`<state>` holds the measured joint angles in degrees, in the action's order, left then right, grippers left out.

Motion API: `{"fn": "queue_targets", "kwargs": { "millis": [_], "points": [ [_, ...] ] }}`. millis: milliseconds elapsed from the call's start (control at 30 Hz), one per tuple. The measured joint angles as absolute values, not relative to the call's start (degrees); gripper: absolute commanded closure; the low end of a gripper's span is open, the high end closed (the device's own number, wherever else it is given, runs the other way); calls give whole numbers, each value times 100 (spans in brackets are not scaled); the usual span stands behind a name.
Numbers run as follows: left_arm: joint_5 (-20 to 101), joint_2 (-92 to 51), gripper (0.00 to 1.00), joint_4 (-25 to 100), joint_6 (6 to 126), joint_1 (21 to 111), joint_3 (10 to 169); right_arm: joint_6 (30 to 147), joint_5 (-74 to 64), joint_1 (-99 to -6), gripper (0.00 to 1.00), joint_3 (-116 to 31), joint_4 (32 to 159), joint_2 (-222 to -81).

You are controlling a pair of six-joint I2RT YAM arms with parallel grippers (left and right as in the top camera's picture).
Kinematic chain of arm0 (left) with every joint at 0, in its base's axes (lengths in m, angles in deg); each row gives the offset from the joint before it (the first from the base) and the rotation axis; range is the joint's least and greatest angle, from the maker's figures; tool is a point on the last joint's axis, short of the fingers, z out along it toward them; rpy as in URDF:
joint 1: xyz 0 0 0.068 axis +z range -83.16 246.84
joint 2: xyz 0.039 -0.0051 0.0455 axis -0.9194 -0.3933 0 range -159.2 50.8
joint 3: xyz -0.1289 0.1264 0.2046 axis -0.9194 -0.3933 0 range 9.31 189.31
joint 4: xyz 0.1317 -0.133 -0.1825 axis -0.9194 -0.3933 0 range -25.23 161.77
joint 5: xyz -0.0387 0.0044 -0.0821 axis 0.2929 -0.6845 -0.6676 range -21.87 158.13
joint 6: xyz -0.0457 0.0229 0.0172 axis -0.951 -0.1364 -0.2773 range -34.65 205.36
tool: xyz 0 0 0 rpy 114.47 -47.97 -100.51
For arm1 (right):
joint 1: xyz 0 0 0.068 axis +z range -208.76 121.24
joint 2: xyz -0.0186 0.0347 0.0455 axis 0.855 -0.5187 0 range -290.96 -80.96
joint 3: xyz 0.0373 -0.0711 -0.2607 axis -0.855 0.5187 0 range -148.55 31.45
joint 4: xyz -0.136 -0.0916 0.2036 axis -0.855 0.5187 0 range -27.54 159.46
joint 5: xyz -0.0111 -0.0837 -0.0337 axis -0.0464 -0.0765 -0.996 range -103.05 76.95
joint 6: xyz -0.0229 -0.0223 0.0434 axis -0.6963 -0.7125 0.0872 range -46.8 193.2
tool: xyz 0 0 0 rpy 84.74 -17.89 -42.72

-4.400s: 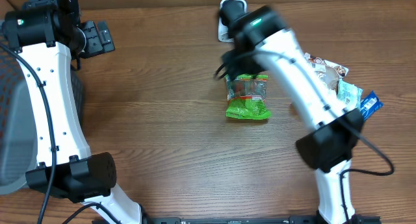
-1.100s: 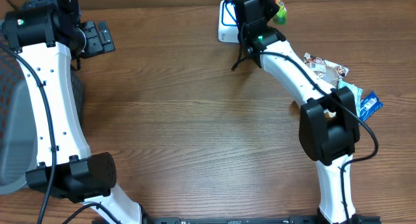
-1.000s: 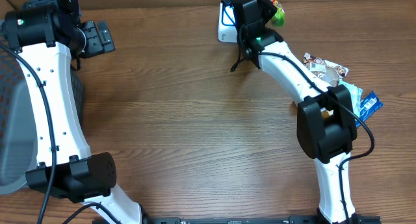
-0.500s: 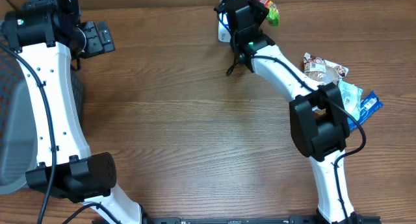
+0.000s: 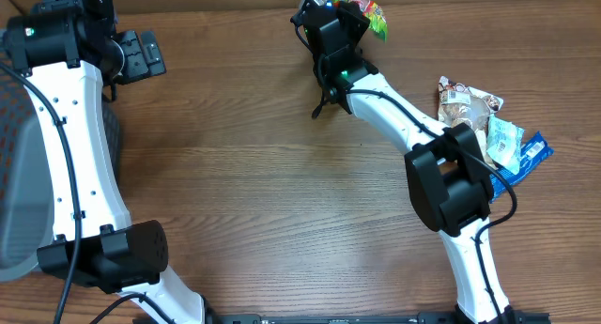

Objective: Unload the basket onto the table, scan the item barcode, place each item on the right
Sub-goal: 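Hold the green packet's barcode side against the white scanner face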

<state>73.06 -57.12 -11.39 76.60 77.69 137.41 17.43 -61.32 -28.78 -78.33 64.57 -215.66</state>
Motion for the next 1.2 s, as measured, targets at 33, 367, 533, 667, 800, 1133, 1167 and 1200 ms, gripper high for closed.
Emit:
{"fn": "queue_targets", "kwargs": {
  "millis": [33,367,533,667,800,1133,1167,1200],
  "points": [
    [7308,-5712,0,-1139,7660,7769,13741,1746,-6195,-2882,96,-7833,6461,-21616],
    [7308,-5712,0,-1139,7660,7769,13741,1743,-6663,-2882,96,-7833,6461,-21909],
    [7308,-5712,0,-1139,7660,7769,13741,1741,-6772,-2882,96,-7833,6463,-21909],
    [7306,-5712,0,-1139,7660,7769,13741,1743,-6798,-2880,96,-7833,6465,-21909],
    [7308,-5712,0,-1139,7660,7771,13741,1743,-6807,-2880,96,-7833,6461,-21909],
    [7308,-5712,0,-1139,7660,7769,13741,1728,-6840,-2878,96,-7833,6188,-21909],
    [7308,-5712,0,-1139,7660,7769,13741,1724,-6844,-2876,96,-7833,6155,-21909],
    [7308,-5712,1,-1139,7660,7771,13741,1708,-6851,-2876,96,-7833,6122,-21909]
  ]
}}
